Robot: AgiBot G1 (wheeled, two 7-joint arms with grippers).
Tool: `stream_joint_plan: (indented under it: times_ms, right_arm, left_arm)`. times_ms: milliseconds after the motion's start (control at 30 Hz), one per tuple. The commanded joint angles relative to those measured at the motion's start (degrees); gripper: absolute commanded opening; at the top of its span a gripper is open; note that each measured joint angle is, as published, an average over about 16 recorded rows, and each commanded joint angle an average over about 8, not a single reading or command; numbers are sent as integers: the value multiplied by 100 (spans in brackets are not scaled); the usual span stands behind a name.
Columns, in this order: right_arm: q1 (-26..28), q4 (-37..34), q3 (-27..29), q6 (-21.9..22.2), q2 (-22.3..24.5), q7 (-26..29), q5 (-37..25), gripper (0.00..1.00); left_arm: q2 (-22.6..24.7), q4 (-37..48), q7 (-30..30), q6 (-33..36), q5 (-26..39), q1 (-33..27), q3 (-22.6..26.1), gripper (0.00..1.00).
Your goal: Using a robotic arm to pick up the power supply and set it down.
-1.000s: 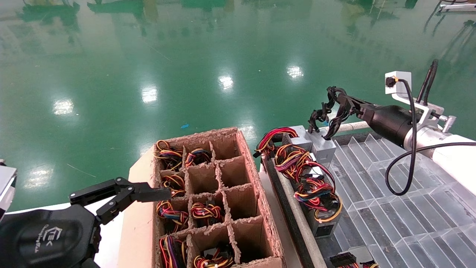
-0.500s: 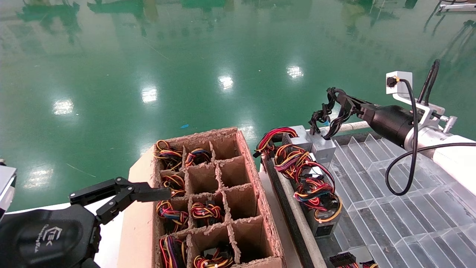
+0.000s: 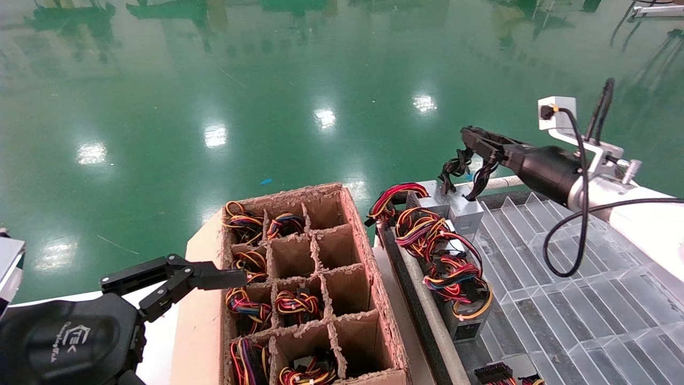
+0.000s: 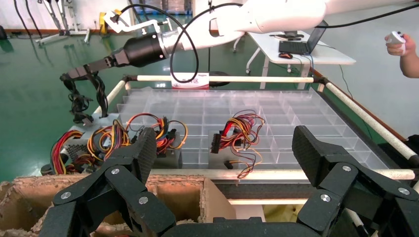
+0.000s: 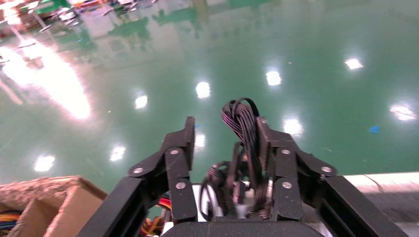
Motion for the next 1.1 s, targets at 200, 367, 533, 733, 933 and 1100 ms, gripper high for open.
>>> stream_joint_plan:
  times_ms: [200,367,533,733,933,1100]
  right_arm:
    - [42,10,-51,36,-128,30,-72,100]
    - [41,11,-55,81,-227,44,-76,100]
    - [68,47,-53,54,-313,64,-72,100]
    - [102,77,-68,50,-368,57,-92,100]
    - [125,103,-61,37,-376,56,-82,100]
    - [161,162,-28,-26,-359,62,-36,100]
  left_arm:
    - [0,1,1,0,-1,-1,1,100]
    - [0,1,1,0,-1,-1,2,100]
    - [-1,1,1,0,-2,-1,3,100]
    - [-1,2,2,-2,-2,0,3,100]
    - [-2,4,2,-2,-3,0,3,100]
    - [-2,5,3,-1,-3,-1,4,100]
